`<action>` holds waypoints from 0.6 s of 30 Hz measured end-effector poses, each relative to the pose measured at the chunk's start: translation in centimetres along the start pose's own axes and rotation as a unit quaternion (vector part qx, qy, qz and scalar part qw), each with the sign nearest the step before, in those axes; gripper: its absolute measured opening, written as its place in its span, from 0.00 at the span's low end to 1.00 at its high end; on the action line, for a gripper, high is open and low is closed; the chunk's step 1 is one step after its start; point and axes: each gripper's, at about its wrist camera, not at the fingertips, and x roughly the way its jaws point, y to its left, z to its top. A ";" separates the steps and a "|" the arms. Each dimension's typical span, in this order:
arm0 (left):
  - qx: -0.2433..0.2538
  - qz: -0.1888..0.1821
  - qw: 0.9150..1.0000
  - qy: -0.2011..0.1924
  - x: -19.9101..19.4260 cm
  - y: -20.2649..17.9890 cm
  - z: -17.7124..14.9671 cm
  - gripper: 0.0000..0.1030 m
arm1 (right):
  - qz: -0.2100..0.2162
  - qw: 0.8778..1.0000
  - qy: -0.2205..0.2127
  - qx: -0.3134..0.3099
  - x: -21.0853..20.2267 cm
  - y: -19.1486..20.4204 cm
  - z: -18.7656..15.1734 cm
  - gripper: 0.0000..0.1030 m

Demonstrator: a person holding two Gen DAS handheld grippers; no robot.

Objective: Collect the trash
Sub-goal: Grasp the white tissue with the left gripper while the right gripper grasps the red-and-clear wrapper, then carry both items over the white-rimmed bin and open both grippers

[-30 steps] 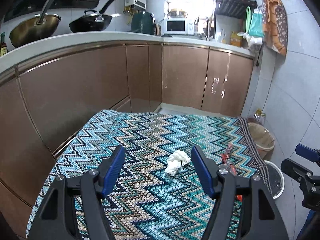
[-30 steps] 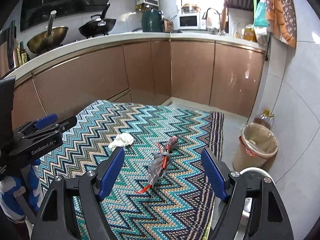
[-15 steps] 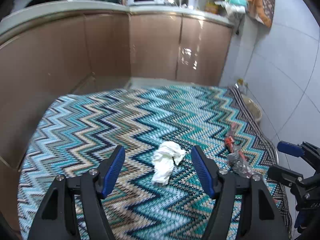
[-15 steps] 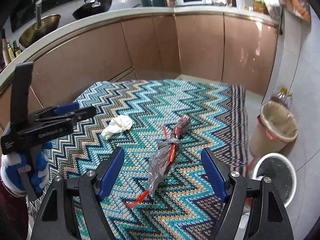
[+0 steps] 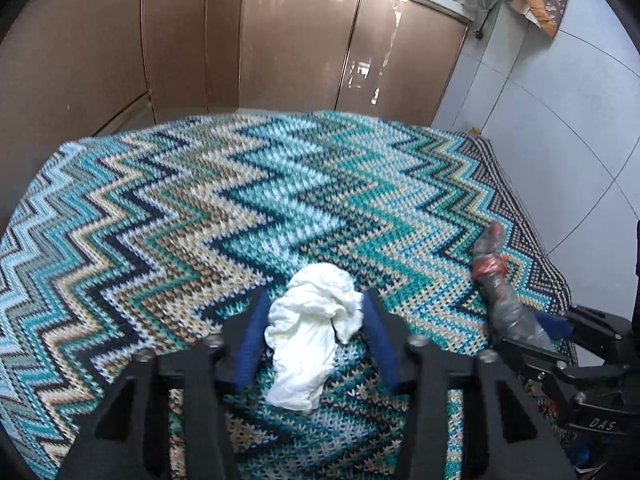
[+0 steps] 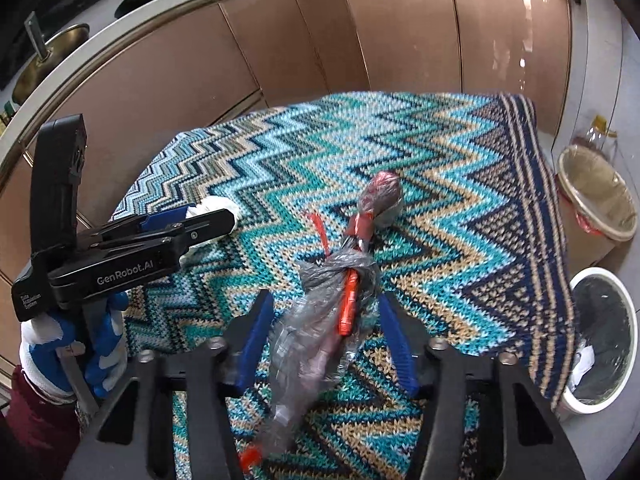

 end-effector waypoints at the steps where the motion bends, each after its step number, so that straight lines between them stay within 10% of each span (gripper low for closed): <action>1: -0.002 0.000 1.000 0.000 0.1 0.1 -0.1 0.34 | 0.003 1.000 0.000 0.001 0.1 0.0 0.0 0.37; 5: -0.019 -0.004 1.000 -0.004 -0.2 0.2 -0.1 0.19 | 0.006 1.000 -0.002 -0.005 -0.5 0.3 -0.2 0.15; 18: -0.038 0.007 0.998 -0.056 -8.2 -0.3 -2.2 0.17 | 0.016 0.997 -0.062 -0.037 -8.8 2.7 -2.4 0.13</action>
